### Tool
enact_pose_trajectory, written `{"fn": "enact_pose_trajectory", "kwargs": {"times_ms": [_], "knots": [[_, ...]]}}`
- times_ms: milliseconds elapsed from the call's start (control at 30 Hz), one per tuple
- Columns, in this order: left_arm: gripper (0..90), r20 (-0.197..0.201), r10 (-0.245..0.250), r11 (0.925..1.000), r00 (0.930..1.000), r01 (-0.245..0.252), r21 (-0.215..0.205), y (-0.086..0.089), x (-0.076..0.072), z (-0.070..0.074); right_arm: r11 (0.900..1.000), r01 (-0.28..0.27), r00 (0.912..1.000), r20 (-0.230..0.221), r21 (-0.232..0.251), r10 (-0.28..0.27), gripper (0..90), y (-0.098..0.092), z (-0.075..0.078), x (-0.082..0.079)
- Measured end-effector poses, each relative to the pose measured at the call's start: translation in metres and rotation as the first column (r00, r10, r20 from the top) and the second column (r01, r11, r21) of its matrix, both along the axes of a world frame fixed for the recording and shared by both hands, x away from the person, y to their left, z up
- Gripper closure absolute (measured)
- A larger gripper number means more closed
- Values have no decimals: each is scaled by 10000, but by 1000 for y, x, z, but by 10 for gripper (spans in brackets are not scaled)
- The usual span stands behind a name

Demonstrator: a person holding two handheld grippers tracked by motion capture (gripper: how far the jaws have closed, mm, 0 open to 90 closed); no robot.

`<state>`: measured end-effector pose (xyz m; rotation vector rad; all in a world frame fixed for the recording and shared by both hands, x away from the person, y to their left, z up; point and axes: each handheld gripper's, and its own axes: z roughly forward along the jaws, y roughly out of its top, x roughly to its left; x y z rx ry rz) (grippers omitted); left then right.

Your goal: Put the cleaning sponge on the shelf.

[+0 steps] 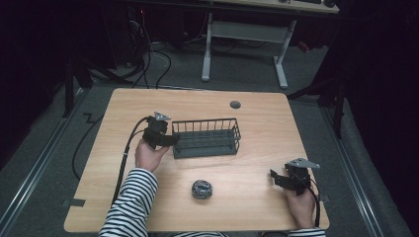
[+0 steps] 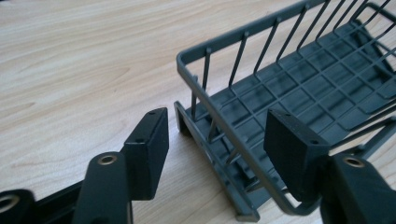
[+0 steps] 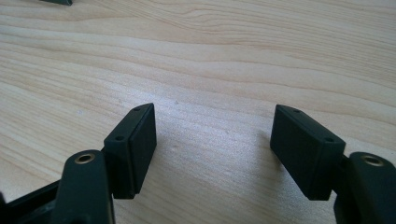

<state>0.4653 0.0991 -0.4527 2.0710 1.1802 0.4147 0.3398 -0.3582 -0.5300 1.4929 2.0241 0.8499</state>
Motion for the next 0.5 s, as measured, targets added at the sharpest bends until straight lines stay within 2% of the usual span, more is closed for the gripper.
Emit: {"fn": "enact_pose_trajectory", "kwargs": {"times_ms": [100,267,500], "knots": [[433,-34,-49,9998,10000,49,-195,1,-2,-1,10000,-2,10000,-3,-2,2,319,0,0,0],[508,-30,-115,9999,9999,115,-128,-1,-4,0,10000,-1,10000,-1,0,1,319,0,0,0],[537,20,-111,9999,9999,111,-49,0,-8,0,10000,-1,10000,-2,3,1,319,0,0,0]]}}
